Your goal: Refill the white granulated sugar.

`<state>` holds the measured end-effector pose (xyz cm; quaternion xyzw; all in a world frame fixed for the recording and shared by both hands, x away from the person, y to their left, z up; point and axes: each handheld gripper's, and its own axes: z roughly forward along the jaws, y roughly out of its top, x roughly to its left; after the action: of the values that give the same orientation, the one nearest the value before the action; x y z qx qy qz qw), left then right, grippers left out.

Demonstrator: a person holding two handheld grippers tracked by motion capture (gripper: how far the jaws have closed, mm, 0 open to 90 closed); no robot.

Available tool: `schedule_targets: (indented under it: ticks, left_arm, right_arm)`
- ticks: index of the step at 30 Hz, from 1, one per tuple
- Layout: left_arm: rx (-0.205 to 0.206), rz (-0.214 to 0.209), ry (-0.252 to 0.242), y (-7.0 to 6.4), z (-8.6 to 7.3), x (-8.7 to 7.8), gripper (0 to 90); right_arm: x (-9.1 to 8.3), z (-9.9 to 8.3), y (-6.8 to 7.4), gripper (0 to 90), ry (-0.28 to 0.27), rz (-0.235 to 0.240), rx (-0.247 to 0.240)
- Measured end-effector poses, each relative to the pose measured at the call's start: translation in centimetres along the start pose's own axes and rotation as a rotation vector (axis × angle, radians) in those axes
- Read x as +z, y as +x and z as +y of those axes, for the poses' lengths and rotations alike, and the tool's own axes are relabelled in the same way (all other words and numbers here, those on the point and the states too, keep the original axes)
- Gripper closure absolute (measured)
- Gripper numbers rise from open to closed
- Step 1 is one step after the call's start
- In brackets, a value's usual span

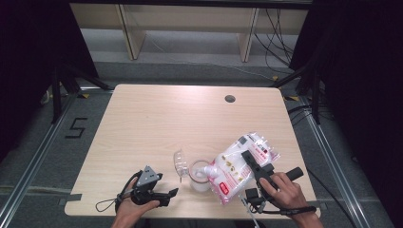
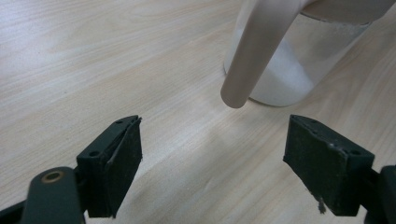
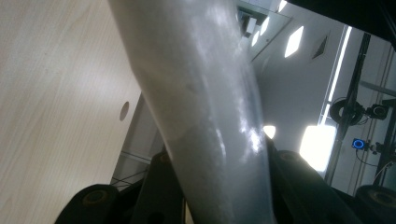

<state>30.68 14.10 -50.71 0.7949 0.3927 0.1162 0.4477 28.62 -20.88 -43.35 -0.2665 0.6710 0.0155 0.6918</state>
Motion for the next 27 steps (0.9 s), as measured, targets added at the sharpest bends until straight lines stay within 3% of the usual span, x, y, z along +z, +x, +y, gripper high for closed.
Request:
schedule_targets:
  ticks: [4,5,6,7,10,12,13,14,23,25,27]
  left_arm:
    - [0.003,0.0,0.002,0.03,0.01,-0.05,18.6]
    - [-0.001,0.001,0.0,0.0,0.0,0.01,18.6]
    - [0.0,0.001,0.001,0.01,-0.01,0.01,18.6]
    - [0.0,0.0,0.0,0.0,0.01,0.01,18.6]
    - [0.001,0.001,0.001,0.02,0.0,0.02,18.6]
    - [-0.001,0.002,-0.002,0.04,-0.01,0.0,18.6]
    - [0.016,0.005,0.014,0.18,0.01,-0.1,18.6]
    - [0.002,0.005,0.003,0.06,-0.01,-0.02,18.6]
    - [0.0,0.001,-0.001,0.02,-0.01,0.0,18.6]
    - [0.002,0.001,0.0,0.03,-0.01,-0.02,18.6]
    - [0.004,0.001,0.003,0.05,0.0,-0.05,18.6]
  right_arm:
    - [-0.01,0.0,0.01,74.2,0.0,-0.003,0.001]
    - [-0.02,-0.04,0.25,74.2,0.006,0.004,0.027]
    - [0.0,0.0,0.01,74.3,-0.001,-0.002,0.002]
    - [-0.02,-0.02,0.23,74.3,0.007,0.007,0.027]
    - [0.0,-0.05,0.25,74.3,0.005,0.005,0.028]
    - [0.04,-0.01,0.01,74.4,-0.001,-0.001,0.002]
    - [0.03,-0.01,0.22,74.4,0.006,0.005,0.028]
    - [0.07,-0.04,0.29,74.4,0.004,0.007,0.032]
    - [0.05,0.01,0.0,74.7,0.001,0.001,0.004]
    - [0.05,-0.01,0.21,74.8,0.006,0.008,0.03]
    - [0.02,0.04,-0.06,75.0,0.005,0.009,0.007]
